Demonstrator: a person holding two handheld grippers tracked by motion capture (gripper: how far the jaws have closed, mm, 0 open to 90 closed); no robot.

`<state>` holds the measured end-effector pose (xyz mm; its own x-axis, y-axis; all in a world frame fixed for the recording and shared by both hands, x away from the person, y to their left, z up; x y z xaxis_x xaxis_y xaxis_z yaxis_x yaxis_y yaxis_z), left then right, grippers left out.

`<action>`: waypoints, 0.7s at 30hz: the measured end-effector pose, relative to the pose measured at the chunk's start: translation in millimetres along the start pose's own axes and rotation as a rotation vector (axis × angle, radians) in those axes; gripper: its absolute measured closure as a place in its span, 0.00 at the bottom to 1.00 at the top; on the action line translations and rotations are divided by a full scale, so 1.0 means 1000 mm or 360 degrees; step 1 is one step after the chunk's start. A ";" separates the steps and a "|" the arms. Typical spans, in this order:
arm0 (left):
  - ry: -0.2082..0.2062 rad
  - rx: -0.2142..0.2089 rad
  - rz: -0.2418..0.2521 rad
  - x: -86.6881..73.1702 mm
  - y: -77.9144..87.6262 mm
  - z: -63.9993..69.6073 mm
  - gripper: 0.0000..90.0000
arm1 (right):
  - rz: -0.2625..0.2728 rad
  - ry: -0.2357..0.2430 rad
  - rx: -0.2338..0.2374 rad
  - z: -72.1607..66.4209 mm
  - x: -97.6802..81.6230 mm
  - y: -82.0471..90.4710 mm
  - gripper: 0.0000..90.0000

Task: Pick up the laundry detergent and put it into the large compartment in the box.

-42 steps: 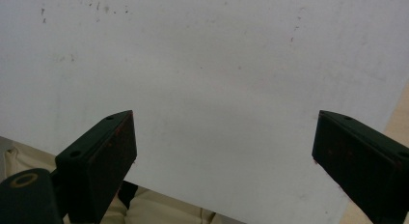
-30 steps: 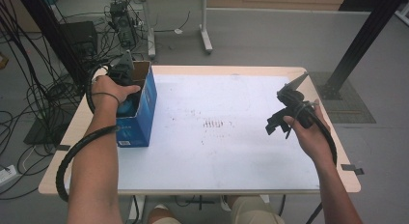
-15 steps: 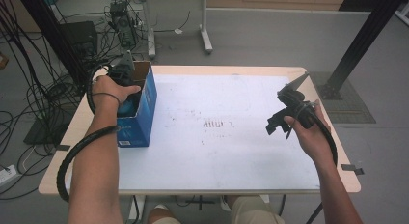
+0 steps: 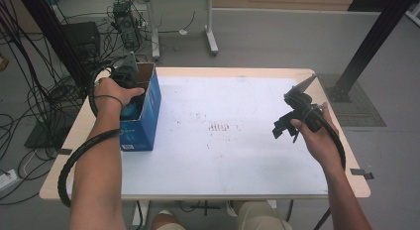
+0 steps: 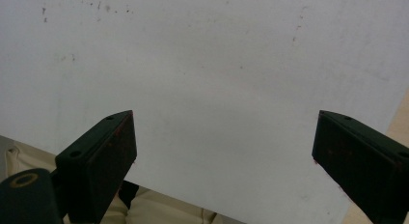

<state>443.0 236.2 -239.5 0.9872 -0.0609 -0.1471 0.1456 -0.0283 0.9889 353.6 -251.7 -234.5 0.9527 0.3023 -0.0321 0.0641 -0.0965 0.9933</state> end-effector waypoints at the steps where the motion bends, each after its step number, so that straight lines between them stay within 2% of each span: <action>1: 0.0000 -0.0003 0.0001 0.000 0.000 0.000 0.40 | 0.0002 0.0005 -0.0001 0.000 0.000 0.000 0.09; 8: 0.0002 -0.0005 0.0015 -0.003 0.005 0.001 0.35 | 0.0005 0.0010 -0.0001 -0.001 0.000 0.001 0.09; 11: 0.0009 -0.0012 0.0036 -0.005 0.011 0.001 0.33 | 0.0011 0.0008 0.0004 -0.002 0.000 0.001 0.09; 21: 0.0007 0.0034 0.0068 -0.016 0.034 0.004 0.29 | 0.0016 0.0008 0.0013 -0.002 0.000 0.002 0.09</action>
<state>432.2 231.9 -203.4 0.9928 -0.0581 -0.1047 0.1021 -0.0472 0.9937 353.0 -250.5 -232.6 0.9518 0.3059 -0.0217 0.0571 -0.1072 0.9926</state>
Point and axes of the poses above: each handheld gripper's, and its own axes: y roughly backward along the jaws, x roughly out of its top, z roughly to its right, the point moved 7 cm from there along -y, roughly forward along the jaws, and after that the axes turned 9 degrees about -z, right-handed, at the moved point
